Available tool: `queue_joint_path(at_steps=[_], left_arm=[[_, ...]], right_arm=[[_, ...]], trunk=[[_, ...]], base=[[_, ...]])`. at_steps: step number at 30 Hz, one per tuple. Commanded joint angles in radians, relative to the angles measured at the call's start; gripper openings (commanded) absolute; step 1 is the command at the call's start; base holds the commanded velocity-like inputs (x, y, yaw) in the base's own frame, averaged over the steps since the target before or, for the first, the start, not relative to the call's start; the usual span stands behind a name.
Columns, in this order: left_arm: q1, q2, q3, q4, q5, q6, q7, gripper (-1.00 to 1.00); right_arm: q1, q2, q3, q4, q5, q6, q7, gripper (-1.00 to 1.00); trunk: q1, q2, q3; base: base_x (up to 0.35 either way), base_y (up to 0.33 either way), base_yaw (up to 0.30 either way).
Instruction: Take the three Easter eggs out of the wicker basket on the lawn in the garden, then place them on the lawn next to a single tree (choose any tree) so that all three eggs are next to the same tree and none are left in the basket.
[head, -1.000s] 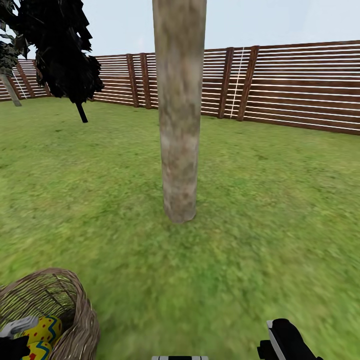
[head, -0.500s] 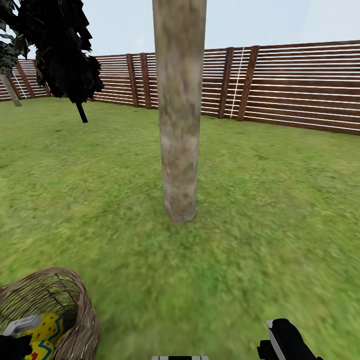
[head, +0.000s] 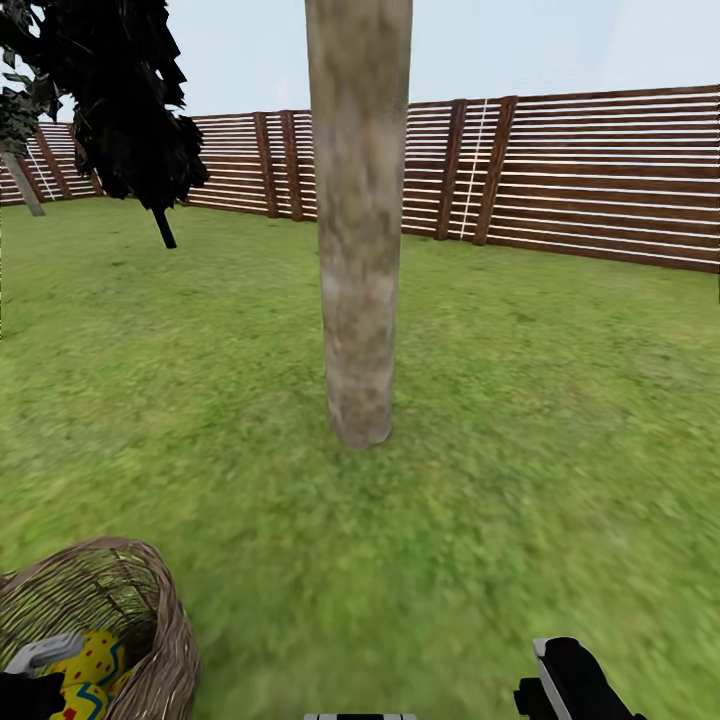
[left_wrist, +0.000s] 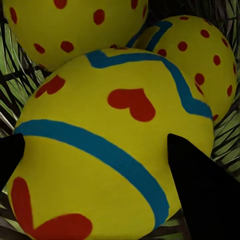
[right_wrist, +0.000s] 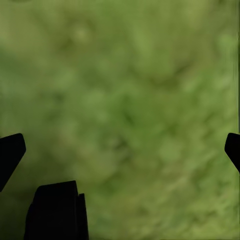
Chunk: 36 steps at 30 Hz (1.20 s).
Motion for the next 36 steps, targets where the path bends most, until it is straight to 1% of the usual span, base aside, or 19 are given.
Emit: queue_joint_path(at_steps=[1,5,8,15,22,26,32,36], left_arm=[[0.001,-0.018,0.001,0.022,0.033,0.013,-0.002,-1.00],[0.001,-0.018,0.001,0.021,0.035,0.014,-0.003,-1.00],[0.001,-0.025,0.001,0.021,0.034,0.014,-0.003,-1.00],[0.001,-0.033,0.001,0.021,0.035,0.014,-0.003,-1.00],[0.001,-0.033,0.001,0.021,0.035,0.014,-0.003,-1.00],[0.001,-0.033,0.001,0.020,0.035,0.013,-0.003,-1.00],[0.001,-0.033,0.001,0.020,0.035,0.013,-0.003,-1.00],[0.001,-0.040,0.001,0.020,0.035,0.012,-0.003,-1.00]], right_arm=[[0.000,0.000,0.000,-0.001,0.003,0.005,0.000,1.00],[0.000,0.002,0.001,-0.001,0.005,0.004,-0.001,1.00],[0.000,0.002,0.001,-0.001,0.005,0.003,-0.001,1.00],[0.000,0.003,0.001,-0.001,0.005,0.003,-0.001,1.00],[0.000,0.006,0.003,-0.001,0.005,0.003,-0.001,1.00],[0.000,0.006,0.003,-0.001,0.005,0.003,-0.001,1.00],[0.000,0.006,0.003,-0.001,0.005,0.003,-0.001,1.00],[0.000,0.006,0.003,-0.001,0.005,0.003,-0.002,1.00]], trunk=[[0.000,0.000,0.003],[-0.002,0.001,0.018],[-0.004,0.002,0.030],[-0.007,0.003,0.057],[-0.010,0.005,0.084],[-0.012,0.006,0.100],[-0.014,0.007,0.123],[-0.016,0.008,0.138]], base=[[0.000,0.000,0.000],[0.000,0.000,0.000],[0.000,0.000,0.000],[0.000,0.000,0.000],[0.000,0.000,0.000],[-0.176,0.129,0.000],[-0.017,0.012,0.000],[0.000,0.000,0.000]])
